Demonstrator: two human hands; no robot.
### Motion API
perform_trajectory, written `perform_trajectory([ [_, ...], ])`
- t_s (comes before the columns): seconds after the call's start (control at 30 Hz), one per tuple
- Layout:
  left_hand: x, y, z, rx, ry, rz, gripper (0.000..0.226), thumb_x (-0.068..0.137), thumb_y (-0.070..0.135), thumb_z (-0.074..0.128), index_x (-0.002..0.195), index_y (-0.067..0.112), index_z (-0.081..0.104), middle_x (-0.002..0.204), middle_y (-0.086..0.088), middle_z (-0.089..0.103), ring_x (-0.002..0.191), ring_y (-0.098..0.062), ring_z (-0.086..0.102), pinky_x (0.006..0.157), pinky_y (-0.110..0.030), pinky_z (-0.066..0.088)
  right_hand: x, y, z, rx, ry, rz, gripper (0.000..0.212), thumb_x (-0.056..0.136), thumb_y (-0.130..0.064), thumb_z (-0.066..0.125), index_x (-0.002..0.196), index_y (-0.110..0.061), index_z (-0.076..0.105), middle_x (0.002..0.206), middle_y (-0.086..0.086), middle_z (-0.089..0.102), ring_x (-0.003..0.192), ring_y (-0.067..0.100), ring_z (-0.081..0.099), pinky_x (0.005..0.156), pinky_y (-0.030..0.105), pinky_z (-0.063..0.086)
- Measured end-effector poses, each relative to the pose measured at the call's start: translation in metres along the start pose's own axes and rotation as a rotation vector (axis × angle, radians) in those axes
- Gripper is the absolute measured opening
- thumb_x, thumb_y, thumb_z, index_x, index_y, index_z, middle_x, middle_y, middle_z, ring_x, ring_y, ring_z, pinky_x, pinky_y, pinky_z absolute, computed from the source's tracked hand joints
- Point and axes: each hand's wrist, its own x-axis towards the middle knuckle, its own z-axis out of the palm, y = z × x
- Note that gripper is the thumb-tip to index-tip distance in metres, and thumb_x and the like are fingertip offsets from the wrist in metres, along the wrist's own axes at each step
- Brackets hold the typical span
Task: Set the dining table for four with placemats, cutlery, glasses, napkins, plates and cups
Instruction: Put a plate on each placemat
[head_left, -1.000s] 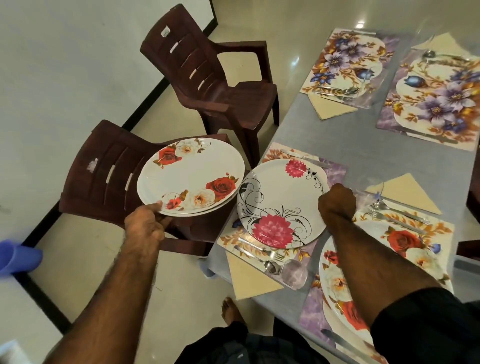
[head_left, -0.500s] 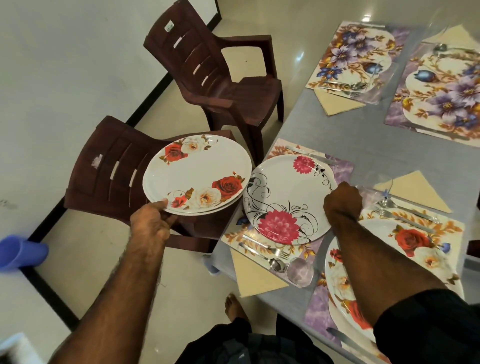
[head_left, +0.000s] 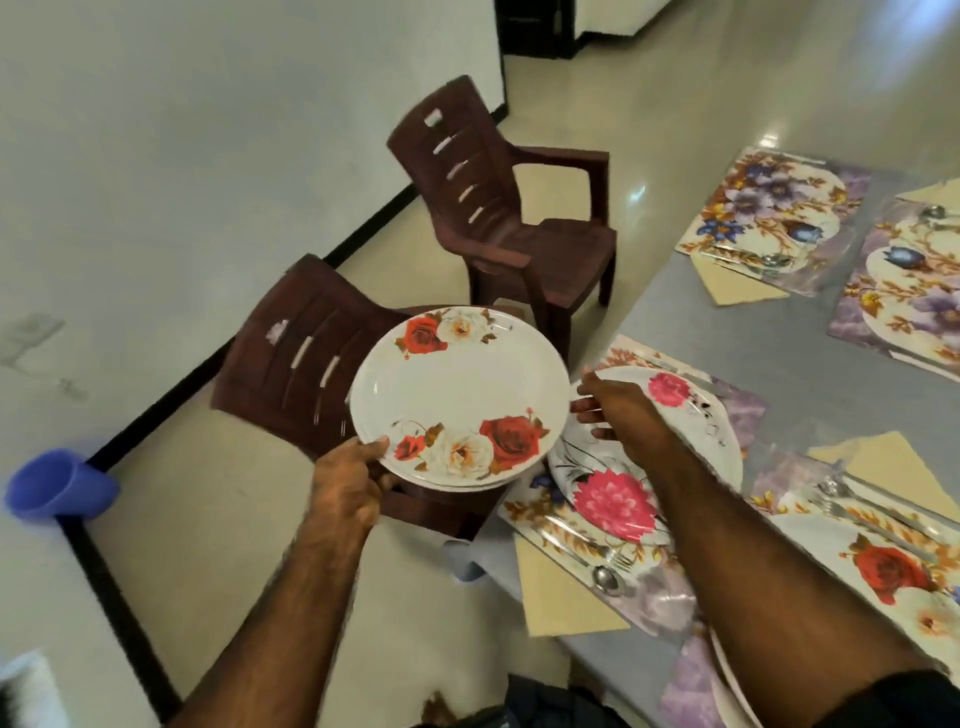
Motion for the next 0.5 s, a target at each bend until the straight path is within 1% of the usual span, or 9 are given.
perform_trajectory([
  [0.03,-0.003,0.004,-0.015,-0.002,-0.026,0.016,0.02,0.096,-0.005,0.062,0.113,-0.003,0.072,0.098,-0.017,0.079,0.071,-0.024,0.077,0.048,-0.028,0.059,-0.004,-0.008,0.016,-0.02,-0.031,-0.032,0.042,0.096,-0.055,0.067,0.102,-0.015,0.075,0.094,0.005,0.081,0.091,0.024,0.075,0.075,0.035,0.056],
  [0.07,-0.004,0.007,-0.03,-0.012,-0.045,0.021,0.02,0.096,-0.004,0.061,0.113,-0.002,0.072,0.099,-0.017,0.08,0.071,-0.024,0.077,0.048,-0.027,0.058,-0.006,-0.014,0.03,-0.035,-0.053,-0.061,0.036,0.094,-0.048,0.073,0.1,-0.013,0.076,0.096,0.007,0.08,0.09,0.025,0.074,0.073,0.034,0.055],
  [0.17,-0.001,0.02,-0.1,-0.102,-0.056,0.057,0.024,0.095,-0.005,0.061,0.115,-0.001,0.072,0.105,-0.018,0.079,0.083,-0.03,0.078,0.063,-0.039,0.066,-0.015,-0.032,0.09,-0.103,-0.151,-0.107,0.021,0.089,-0.029,0.082,0.097,-0.01,0.075,0.093,0.01,0.079,0.075,0.019,0.069,0.064,0.028,0.052],
  [0.23,0.005,0.027,-0.146,-0.143,-0.052,0.071,0.027,0.095,-0.006,0.061,0.119,-0.002,0.071,0.111,-0.02,0.078,0.092,-0.034,0.077,0.071,-0.043,0.066,-0.025,-0.039,0.134,-0.148,-0.221,-0.117,0.02,0.088,-0.029,0.082,0.098,-0.012,0.075,0.093,0.007,0.079,0.075,0.019,0.068,0.064,0.029,0.052],
  [0.33,0.016,0.039,-0.231,-0.191,-0.029,0.079,0.027,0.095,-0.007,0.06,0.12,-0.004,0.07,0.11,-0.021,0.078,0.091,-0.035,0.077,0.071,-0.043,0.066,-0.047,-0.042,0.219,-0.2,-0.278,-0.164,0.028,0.091,-0.038,0.08,0.104,-0.014,0.075,0.09,0.002,0.08,0.073,0.016,0.07,0.062,0.03,0.054],
  [0.4,0.024,0.048,-0.283,-0.206,-0.023,0.087,0.029,0.095,-0.006,0.061,0.123,-0.006,0.069,0.114,-0.023,0.076,0.097,-0.038,0.076,0.075,-0.046,0.066,-0.062,-0.042,0.274,-0.214,-0.28,-0.206,0.032,0.09,-0.04,0.081,0.104,-0.012,0.074,0.092,0.004,0.081,0.073,0.017,0.074,0.06,0.028,0.054],
  [0.43,0.028,0.052,-0.314,-0.219,-0.021,0.096,0.031,0.095,-0.006,0.062,0.125,-0.006,0.068,0.117,-0.024,0.075,0.101,-0.041,0.075,0.078,-0.048,0.066,-0.07,-0.043,0.307,-0.23,-0.283,-0.231,0.031,0.09,-0.037,0.082,0.104,-0.011,0.072,0.093,0.006,0.08,0.075,0.018,0.075,0.06,0.028,0.055],
  [0.47,0.034,0.055,-0.329,-0.219,-0.021,0.103,0.032,0.095,-0.005,0.063,0.127,-0.006,0.067,0.119,-0.025,0.074,0.103,-0.042,0.074,0.081,-0.05,0.065,-0.077,-0.045,0.324,-0.245,-0.278,-0.253,0.028,0.089,-0.031,0.083,0.103,-0.01,0.071,0.093,0.006,0.08,0.077,0.019,0.076,0.06,0.028,0.055],
  [0.5,0.036,0.061,-0.376,-0.247,0.014,0.106,0.033,0.095,-0.005,0.064,0.128,-0.006,0.067,0.12,-0.025,0.074,0.103,-0.042,0.074,0.081,-0.05,0.065,-0.084,-0.041,0.374,-0.276,-0.301,-0.267,0.023,0.089,-0.024,0.083,0.103,-0.01,0.07,0.094,0.007,0.079,0.08,0.022,0.076,0.061,0.03,0.055],
])
